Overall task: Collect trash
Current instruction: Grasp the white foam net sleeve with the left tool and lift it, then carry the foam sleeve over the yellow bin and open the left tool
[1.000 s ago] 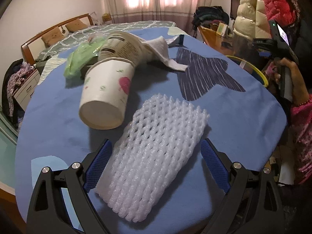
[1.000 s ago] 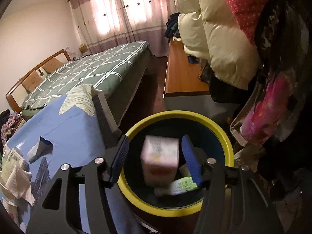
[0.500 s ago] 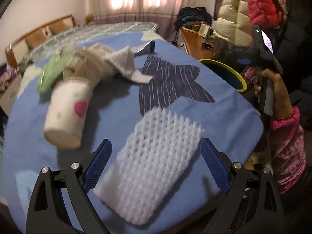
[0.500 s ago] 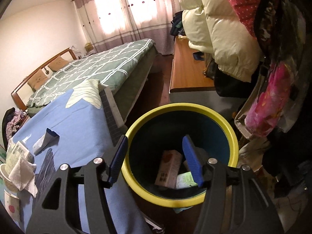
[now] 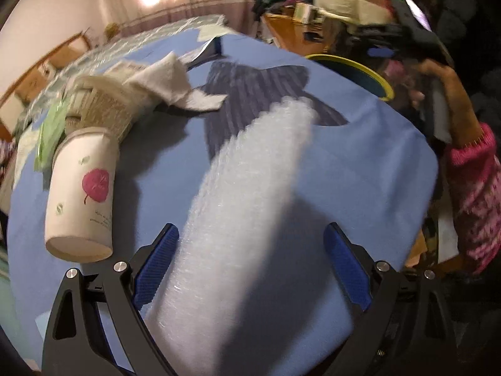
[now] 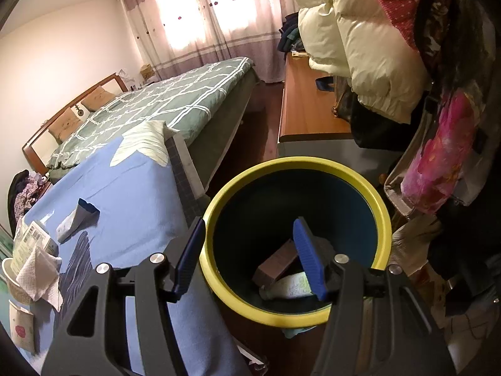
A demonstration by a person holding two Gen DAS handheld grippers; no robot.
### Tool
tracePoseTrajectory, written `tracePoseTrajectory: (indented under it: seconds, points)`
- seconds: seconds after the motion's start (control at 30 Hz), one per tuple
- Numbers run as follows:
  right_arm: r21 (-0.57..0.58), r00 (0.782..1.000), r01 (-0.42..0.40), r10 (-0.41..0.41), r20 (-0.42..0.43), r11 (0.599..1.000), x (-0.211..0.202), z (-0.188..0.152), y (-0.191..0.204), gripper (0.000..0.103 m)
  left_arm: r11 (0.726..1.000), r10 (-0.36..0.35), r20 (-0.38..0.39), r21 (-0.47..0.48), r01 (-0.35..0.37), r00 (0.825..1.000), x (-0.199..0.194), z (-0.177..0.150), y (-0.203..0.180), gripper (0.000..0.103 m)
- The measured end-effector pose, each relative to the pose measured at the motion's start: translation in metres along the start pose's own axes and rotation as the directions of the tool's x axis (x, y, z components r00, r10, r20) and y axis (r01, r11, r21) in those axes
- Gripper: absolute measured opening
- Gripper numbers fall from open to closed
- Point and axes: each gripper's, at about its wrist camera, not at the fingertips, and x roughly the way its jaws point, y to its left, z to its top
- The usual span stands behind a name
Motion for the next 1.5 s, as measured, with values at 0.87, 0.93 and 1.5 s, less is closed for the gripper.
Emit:
tracePoseTrajectory:
  seconds: [0.87, 0.93, 1.5]
  points:
    - [-0.028, 0.999, -0.047, 0.047, -0.026, 0.998, -0.004, -0.003, 0.008, 0.056, 0.996, -0.044, -0.089, 0.073, 0.05, 0.995, 0.008, 0.019, 0.004, 0.091]
    - [-0.021, 0.998, -0.056, 0.055, -0.026, 0.998, -0.006, -0.003, 0.006, 0.056, 0.996, -0.044, -0.085, 0.076, 0.051, 0.995, 0.006, 0.019, 0.004, 0.085]
    - [0.001, 0.998, -0.068, 0.068, -0.006, 0.998, -0.035, -0.012, -0.022, 0.056, 0.996, -0.058, 0.01, 0.066, 0.057, 0.998, -0.007, 0.066, -0.031, 0.043]
